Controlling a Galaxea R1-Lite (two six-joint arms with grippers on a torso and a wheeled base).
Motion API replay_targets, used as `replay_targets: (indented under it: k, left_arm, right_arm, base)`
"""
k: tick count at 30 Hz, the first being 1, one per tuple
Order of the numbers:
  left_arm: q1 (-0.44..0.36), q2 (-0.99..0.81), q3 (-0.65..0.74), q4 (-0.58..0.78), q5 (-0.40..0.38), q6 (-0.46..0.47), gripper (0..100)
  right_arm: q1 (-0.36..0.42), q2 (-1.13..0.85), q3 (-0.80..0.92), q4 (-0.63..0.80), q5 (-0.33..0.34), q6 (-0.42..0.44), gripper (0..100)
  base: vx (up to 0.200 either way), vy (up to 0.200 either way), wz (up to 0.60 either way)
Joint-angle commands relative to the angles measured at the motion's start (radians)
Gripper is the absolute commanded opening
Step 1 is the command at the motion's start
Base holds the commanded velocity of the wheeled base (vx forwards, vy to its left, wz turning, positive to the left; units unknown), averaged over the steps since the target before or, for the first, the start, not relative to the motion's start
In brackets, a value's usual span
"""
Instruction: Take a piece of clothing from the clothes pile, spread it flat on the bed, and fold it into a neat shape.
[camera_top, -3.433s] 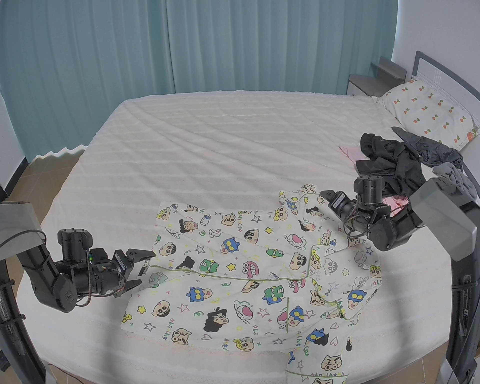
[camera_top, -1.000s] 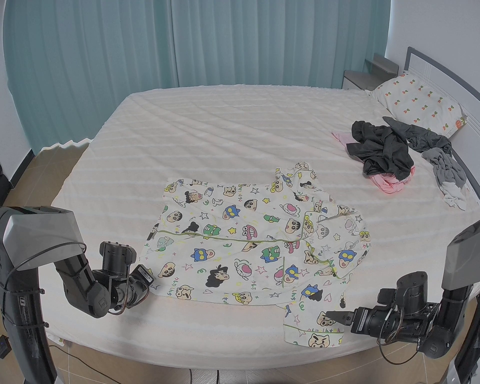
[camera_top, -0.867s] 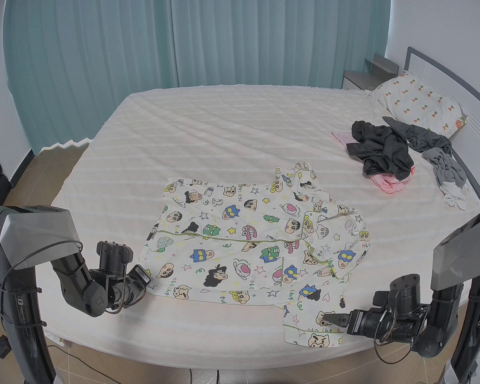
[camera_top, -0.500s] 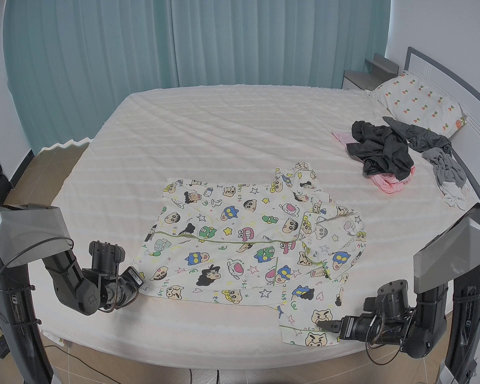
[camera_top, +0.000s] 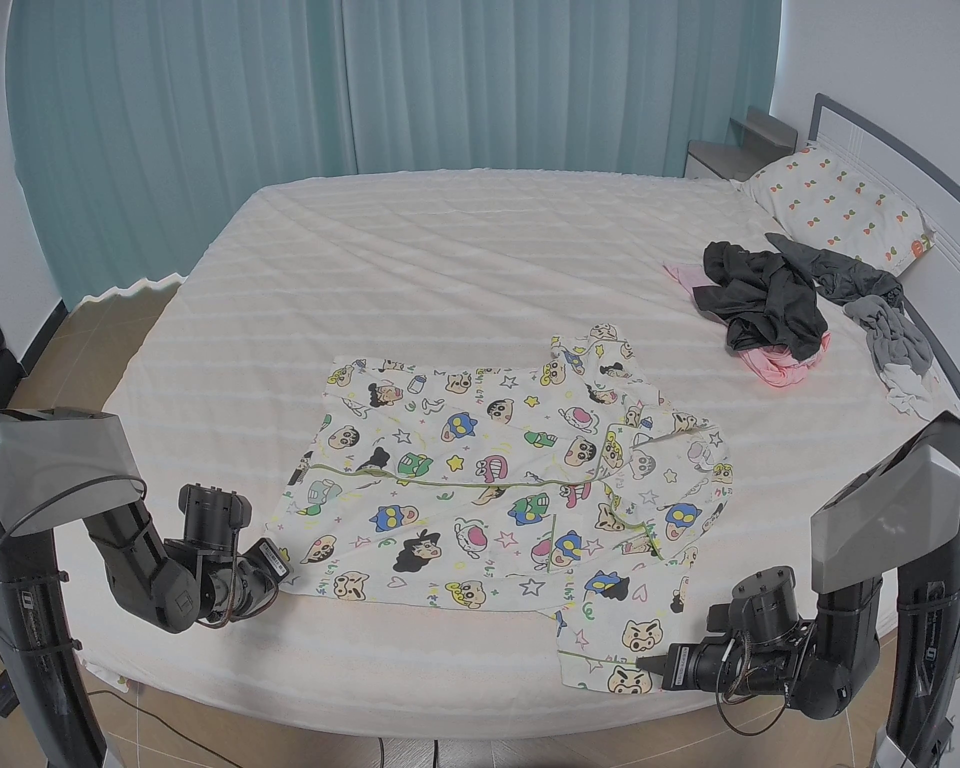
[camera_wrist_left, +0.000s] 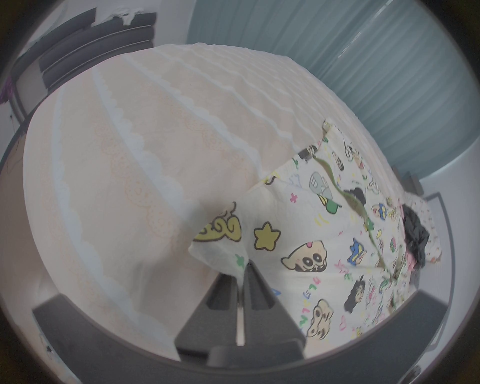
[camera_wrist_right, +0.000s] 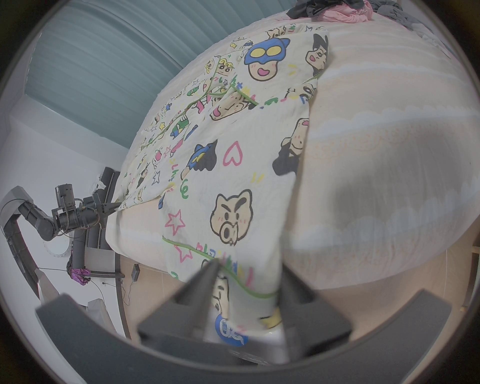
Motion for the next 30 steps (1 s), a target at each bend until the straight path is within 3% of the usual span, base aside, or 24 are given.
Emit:
replay_targets:
  k: [1, 6, 7, 9, 10, 17, 30]
  left_arm:
    - [-0.002, -0.02, 0.033, 0.028, -0.002, 0.074, 0]
    - [-0.003, -0.045, 0.06, 0.034, 0.0, 0.106, 0]
    - [-0.009, -0.052, 0.068, 0.034, 0.0, 0.109, 0]
    - [-0.009, -0.052, 0.068, 0.034, 0.0, 0.109, 0]
    - [-0.017, -0.074, 0.088, 0.045, 0.0, 0.123, 0]
    - [-0.048, -0.137, 0.1, 0.151, 0.0, 0.163, 0]
    - [-0.055, -0.161, 0.108, 0.268, 0.005, 0.211, 0]
  right_arm:
    - [-0.03, -0.001, 0.007, -0.008, -0.002, -0.016, 0]
    - [-0.058, 0.007, 0.034, -0.011, 0.019, -0.022, 0]
    - [-0.056, 0.005, 0.065, -0.023, 0.056, -0.022, 0]
    - [-0.056, 0.005, 0.065, -0.023, 0.056, -0.022, 0]
    - [-0.059, 0.005, 0.117, -0.092, 0.095, -0.019, 0]
    - [-0.067, 0.005, 0.142, -0.135, 0.099, -0.01, 0]
    - [-0.049, -0.124, 0.142, 0.138, 0.101, -0.028, 0]
  base:
    - [0.0, 0.0, 0.0]
    - [0.0, 0.0, 0.0]
    - [0.0, 0.0, 0.0]
    - [0.0, 0.0, 0.0]
    - [0.0, 0.0, 0.0]
    - [0.0, 0.0, 0.0]
    - [0.0, 0.0, 0.0]
